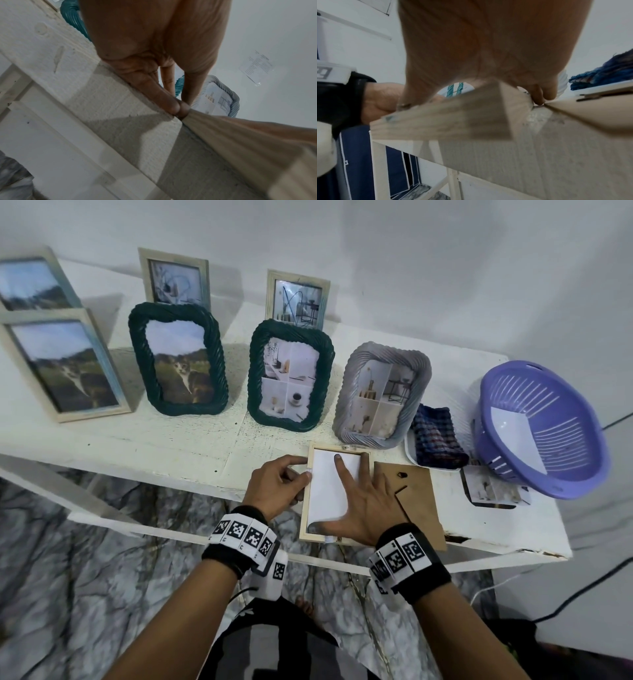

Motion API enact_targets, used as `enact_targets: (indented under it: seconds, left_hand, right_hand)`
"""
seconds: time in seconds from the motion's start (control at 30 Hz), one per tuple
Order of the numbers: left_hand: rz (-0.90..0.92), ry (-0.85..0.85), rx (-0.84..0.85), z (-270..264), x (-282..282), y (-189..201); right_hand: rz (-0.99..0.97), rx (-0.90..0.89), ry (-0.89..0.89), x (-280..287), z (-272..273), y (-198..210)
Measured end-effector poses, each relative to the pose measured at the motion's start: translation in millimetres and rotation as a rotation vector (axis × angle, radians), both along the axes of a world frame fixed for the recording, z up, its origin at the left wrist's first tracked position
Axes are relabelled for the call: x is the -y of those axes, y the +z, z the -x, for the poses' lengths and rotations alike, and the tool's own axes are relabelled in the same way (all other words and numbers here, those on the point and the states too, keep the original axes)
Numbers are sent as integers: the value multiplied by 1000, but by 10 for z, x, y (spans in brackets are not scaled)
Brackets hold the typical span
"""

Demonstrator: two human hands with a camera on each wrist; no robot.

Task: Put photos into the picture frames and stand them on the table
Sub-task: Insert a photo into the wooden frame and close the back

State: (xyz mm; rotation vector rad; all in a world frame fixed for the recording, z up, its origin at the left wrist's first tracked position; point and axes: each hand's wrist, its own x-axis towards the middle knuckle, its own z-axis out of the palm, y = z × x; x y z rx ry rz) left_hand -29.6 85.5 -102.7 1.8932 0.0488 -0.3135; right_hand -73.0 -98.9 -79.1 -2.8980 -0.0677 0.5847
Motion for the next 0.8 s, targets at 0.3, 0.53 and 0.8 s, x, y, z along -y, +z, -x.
enact_targets:
  seconds: [0.3, 0.53, 0.8]
  left_hand:
    - [-9, 3, 0, 19, 13, 39]
    - [2, 7, -3, 28, 17, 75]
    - [-162, 13, 134, 75, 67, 83]
  right_hand:
    - [-75, -21, -49, -30, -18, 91]
    - [-60, 20, -46, -11, 34, 98]
    - [-173, 283, -141, 96, 108, 184]
